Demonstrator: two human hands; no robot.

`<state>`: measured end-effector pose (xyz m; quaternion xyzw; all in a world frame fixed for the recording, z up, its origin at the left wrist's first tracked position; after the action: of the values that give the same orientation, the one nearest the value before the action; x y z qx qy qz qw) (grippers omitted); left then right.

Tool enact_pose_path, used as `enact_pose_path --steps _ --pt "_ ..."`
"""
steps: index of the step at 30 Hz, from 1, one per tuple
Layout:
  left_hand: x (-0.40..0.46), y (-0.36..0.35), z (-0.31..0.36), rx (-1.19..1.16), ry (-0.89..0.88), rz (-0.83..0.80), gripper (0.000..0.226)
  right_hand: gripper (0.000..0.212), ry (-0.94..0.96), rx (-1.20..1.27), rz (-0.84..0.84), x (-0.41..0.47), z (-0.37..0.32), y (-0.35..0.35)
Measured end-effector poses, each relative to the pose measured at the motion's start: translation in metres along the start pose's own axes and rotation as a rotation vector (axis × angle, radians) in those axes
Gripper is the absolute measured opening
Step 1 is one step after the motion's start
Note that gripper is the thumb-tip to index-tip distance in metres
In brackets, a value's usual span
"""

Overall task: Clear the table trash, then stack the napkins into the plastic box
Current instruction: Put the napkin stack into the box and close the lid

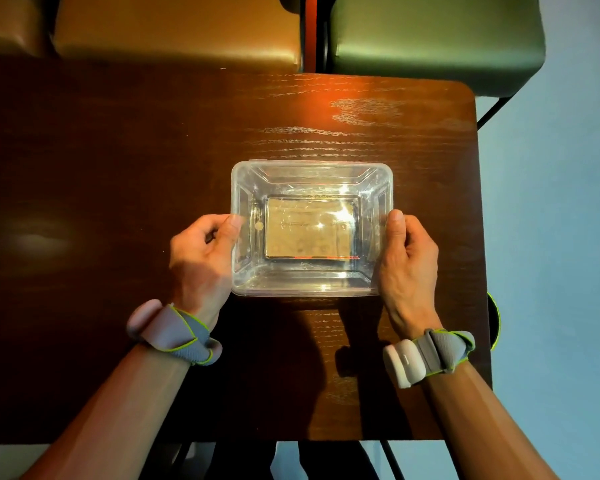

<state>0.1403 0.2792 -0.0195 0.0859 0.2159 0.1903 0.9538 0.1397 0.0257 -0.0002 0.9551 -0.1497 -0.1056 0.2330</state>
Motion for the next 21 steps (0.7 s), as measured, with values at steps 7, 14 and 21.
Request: enact_pose_path --steps 7,14,21 --pt "-0.003 -0.002 0.001 0.132 -0.058 0.047 0.033 0.037 0.020 -0.022 0.017 0.001 0.000 -0.002" --pt "-0.006 -0.007 0.003 0.321 -0.189 0.067 0.038 0.034 0.042 -0.093 0.022 0.000 -0.001 -0.003" --pt "-0.012 -0.009 0.011 0.451 -0.254 0.104 0.034 0.037 0.050 -0.146 0.029 -0.002 -0.005 -0.002"
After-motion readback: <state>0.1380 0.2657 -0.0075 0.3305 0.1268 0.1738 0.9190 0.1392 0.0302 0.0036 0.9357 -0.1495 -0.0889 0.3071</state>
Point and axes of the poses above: each hand's wrist, its own x-axis towards the middle knuckle, its own y-axis out of the back of the hand, z = x × y, the point moved 4 cm from there along x, towards the middle knuckle, and after that the axes turned 6 degrees about y, right-handed, at the moved point
